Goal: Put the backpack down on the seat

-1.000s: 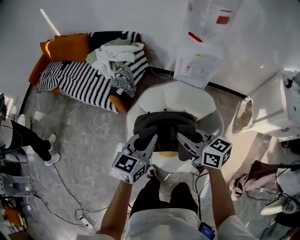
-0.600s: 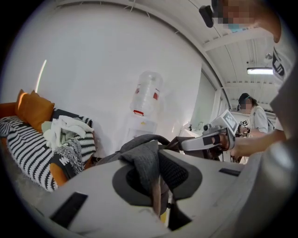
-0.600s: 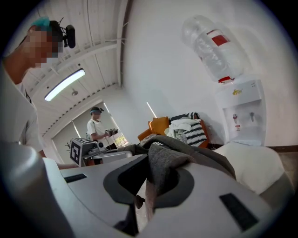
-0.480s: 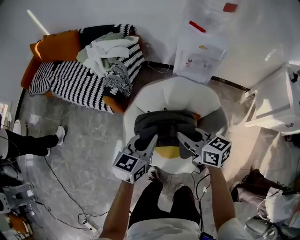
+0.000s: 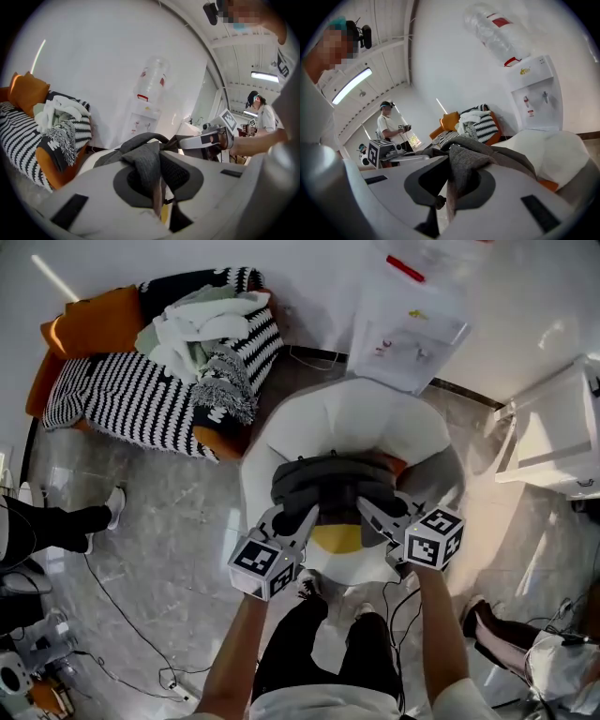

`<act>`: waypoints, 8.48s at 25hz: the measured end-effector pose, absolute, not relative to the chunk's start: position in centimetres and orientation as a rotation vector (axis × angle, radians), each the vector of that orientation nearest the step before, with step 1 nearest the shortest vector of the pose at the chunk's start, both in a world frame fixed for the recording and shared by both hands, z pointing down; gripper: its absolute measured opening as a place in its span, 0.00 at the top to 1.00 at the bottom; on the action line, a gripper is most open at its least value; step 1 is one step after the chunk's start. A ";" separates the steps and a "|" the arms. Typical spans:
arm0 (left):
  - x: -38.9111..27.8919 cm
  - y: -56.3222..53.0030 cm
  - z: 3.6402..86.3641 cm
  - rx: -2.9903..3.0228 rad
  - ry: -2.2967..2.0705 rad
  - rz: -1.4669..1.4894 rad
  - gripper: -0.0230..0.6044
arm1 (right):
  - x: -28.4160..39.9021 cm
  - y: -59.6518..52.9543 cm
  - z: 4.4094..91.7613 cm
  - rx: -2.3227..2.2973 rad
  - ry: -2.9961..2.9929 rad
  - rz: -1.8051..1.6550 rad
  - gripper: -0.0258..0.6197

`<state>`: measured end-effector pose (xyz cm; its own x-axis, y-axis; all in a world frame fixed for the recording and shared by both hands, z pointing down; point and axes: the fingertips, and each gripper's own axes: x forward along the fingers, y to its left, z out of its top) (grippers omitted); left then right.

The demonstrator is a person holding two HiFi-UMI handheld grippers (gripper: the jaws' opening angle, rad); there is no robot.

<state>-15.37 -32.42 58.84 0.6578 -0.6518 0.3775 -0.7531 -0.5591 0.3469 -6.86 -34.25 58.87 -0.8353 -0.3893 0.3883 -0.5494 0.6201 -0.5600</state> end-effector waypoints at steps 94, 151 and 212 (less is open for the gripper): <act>-12.3 -41.1 74.9 2.393 -1.015 0.625 0.65 | 5.7 -43.1 79.6 1.249 -2.044 1.121 0.66; -9.6 -14.2 49.2 2.399 -1.561 0.491 0.95 | 8.5 -18.1 48.6 1.058 -2.398 0.524 0.96; -8.1 0.9 16.5 2.661 -2.001 0.264 0.95 | 8.6 -4.2 18.1 0.977 -2.801 0.019 0.96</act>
<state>-8.06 0.88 16.54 0.2766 -0.9610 0.0065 -0.9298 -0.2693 -0.2509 8.63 -4.21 18.14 -0.7694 -0.6159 0.1692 -0.6182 0.7847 0.0452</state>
